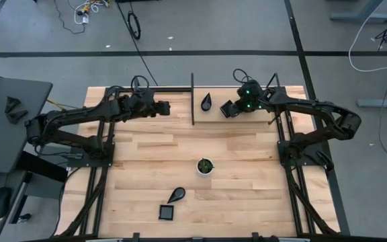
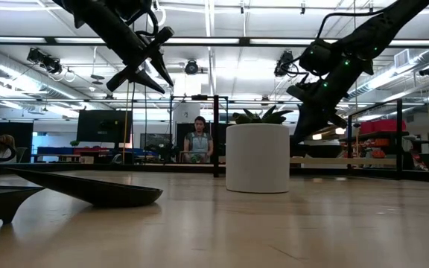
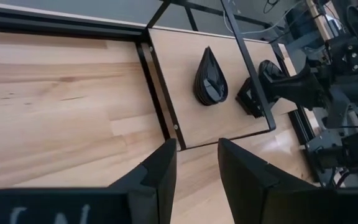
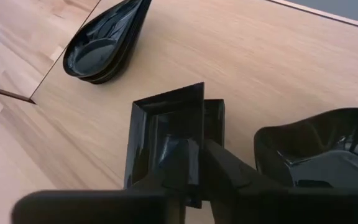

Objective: Pick & Place Mini shaped plates
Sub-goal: Stack the square plate on top of the square plate on the shelf, then stack the drop shaped plate on top of the drop shaped plate on the shelf

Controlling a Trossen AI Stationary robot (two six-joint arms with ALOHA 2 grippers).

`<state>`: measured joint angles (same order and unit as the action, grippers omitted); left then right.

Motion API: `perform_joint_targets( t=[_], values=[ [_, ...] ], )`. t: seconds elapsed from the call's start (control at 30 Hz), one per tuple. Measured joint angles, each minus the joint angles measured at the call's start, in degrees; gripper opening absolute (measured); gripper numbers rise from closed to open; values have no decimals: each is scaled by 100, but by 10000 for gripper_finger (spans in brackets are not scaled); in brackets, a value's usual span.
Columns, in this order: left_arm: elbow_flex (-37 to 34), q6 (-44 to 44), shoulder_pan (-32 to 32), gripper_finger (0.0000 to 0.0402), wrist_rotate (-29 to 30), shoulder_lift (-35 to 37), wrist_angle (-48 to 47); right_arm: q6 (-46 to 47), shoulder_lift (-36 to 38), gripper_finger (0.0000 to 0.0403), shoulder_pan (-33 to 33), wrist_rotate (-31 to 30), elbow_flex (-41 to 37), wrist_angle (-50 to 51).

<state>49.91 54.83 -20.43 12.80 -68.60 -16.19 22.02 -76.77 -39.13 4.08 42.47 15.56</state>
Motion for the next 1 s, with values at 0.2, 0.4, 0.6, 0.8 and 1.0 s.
perform_joint_targets(
  t=[0.2,0.4,0.6,0.8,1.0],
  values=[
    [0,-1,2,124,-78,0,0,-4,0,116,-78,-44,1,-99],
    [0,-6,2,124,-458,0,0,-4,343,166,-113,220,1,-279],
    [0,-23,65,124,-815,0,-11,-778,1117,167,420,785,374,-385],
    [0,-452,272,124,-1108,0,-48,-901,1516,137,1583,122,1055,-270],
    [2,-662,659,124,-1670,0,-420,-751,1331,97,3017,-928,1693,-261]
  ],
)
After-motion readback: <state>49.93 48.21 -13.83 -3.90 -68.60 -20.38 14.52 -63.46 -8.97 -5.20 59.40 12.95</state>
